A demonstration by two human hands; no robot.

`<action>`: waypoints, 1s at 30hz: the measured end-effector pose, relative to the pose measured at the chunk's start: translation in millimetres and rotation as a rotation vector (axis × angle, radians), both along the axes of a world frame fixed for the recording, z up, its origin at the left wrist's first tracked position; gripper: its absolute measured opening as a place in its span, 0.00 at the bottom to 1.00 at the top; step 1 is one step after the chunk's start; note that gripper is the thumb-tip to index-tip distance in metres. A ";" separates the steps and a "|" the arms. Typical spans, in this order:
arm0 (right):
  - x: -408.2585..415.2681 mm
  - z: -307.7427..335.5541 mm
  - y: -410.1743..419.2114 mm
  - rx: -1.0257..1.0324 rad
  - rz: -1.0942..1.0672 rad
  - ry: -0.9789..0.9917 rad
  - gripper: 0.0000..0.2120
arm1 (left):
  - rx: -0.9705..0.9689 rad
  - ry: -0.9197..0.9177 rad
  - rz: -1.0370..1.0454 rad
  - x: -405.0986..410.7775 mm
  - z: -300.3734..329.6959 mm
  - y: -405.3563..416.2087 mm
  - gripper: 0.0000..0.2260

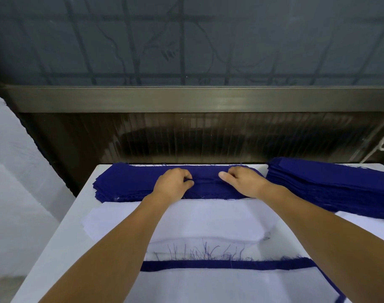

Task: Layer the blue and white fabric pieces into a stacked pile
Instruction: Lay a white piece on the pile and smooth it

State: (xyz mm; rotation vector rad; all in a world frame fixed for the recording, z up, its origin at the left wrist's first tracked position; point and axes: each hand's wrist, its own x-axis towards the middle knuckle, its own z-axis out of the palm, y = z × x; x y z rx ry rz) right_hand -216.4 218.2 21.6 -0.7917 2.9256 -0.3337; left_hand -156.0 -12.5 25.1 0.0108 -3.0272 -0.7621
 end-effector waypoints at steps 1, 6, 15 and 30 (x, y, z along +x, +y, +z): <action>2.3 1.7 -1.3 0.011 -0.004 0.000 0.22 | -0.005 0.003 0.000 -0.5 0.0 0.4 0.09; 15.0 -4.2 -7.4 -0.081 -0.032 0.076 0.11 | -0.032 0.028 -0.021 0.9 -1.9 -2.4 0.09; 16.2 -7.0 5.2 -0.249 -0.107 -0.030 0.10 | -0.160 0.042 0.101 18.3 0.1 -72.1 0.06; 110.9 10.5 53.9 -0.283 0.061 0.111 0.07 | -0.363 0.212 -0.057 122.0 17.8 -96.4 0.09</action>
